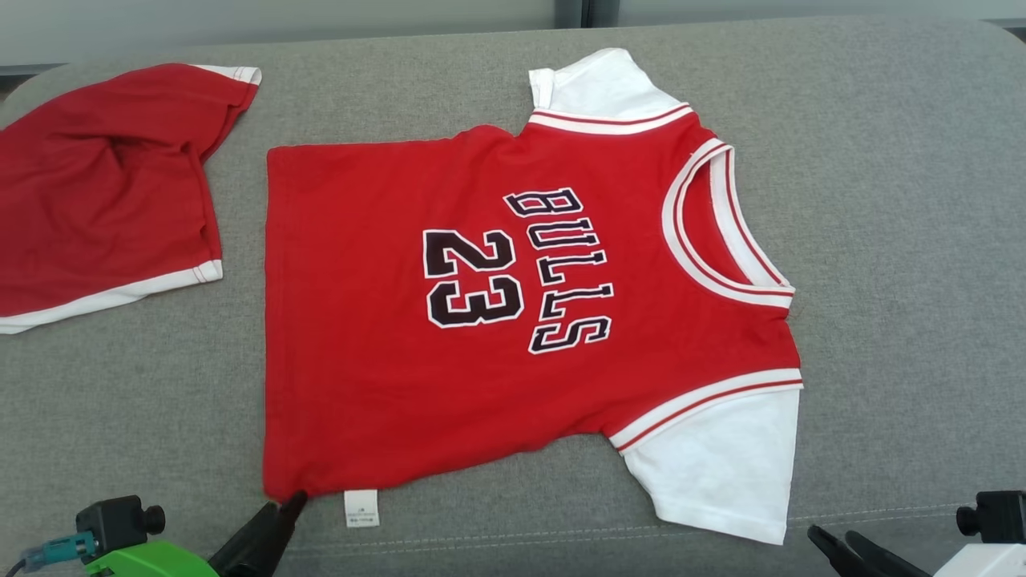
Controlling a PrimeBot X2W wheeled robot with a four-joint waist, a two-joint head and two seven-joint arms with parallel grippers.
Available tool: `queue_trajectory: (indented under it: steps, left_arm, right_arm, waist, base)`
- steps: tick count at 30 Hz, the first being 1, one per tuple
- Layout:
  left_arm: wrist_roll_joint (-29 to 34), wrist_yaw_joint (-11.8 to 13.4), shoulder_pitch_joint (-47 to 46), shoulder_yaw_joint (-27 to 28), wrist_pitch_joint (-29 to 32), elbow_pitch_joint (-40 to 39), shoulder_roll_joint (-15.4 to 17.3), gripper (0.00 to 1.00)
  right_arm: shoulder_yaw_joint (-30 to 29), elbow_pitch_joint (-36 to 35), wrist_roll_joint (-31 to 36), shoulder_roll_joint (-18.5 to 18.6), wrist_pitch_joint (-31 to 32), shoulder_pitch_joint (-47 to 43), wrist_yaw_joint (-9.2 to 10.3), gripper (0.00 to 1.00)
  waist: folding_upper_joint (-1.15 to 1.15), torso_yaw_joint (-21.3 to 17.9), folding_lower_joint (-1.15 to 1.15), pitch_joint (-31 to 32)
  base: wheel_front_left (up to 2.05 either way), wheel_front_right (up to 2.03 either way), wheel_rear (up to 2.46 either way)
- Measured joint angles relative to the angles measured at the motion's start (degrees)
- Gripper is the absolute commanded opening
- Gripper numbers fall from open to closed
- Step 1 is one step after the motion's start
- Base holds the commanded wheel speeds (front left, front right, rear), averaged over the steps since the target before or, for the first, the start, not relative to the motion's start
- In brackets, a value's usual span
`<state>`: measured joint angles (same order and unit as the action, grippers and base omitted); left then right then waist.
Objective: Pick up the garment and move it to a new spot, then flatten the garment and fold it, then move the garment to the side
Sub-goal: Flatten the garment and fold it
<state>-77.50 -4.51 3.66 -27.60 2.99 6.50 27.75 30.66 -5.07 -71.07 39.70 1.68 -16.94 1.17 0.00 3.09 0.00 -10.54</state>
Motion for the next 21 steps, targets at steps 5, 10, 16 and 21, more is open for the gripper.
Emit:
queue_trajectory:
  steps: [5,10,16,21]
  left_arm:
    - [0.41,1.10,0.00,0.02,-0.37,2.59,-0.03,1.00]
    - [5.20,2.77,0.01,-0.11,-2.74,4.53,1.23,1.00]
    - [12.94,5.58,0.46,0.73,-10.00,4.94,2.71,1.00]
    - [16.94,7.44,1.86,0.27,-14.80,3.88,1.93,1.00]
  right_arm:
    - [0.15,0.44,0.98,0.09,0.09,0.03,0.54,1.00]
    - [-0.53,0.53,5.30,1.09,-1.85,1.14,2.09,1.00]
    - [-0.78,0.12,13.92,2.72,-6.15,2.37,3.58,1.00]
    - [-0.18,-0.49,20.41,3.21,-9.28,2.43,5.03,1.00]
  waist:
    - [0.00,0.40,0.00,1.08]
    - [0.00,0.40,0.00,2.45]
    - [0.00,0.30,0.00,4.80]
    - [0.00,0.42,0.00,6.43]
  base:
    - [0.00,0.00,0.00]
    - [0.00,0.00,0.00]
    - [0.00,0.00,0.00]
    - [0.00,0.00,0.00]
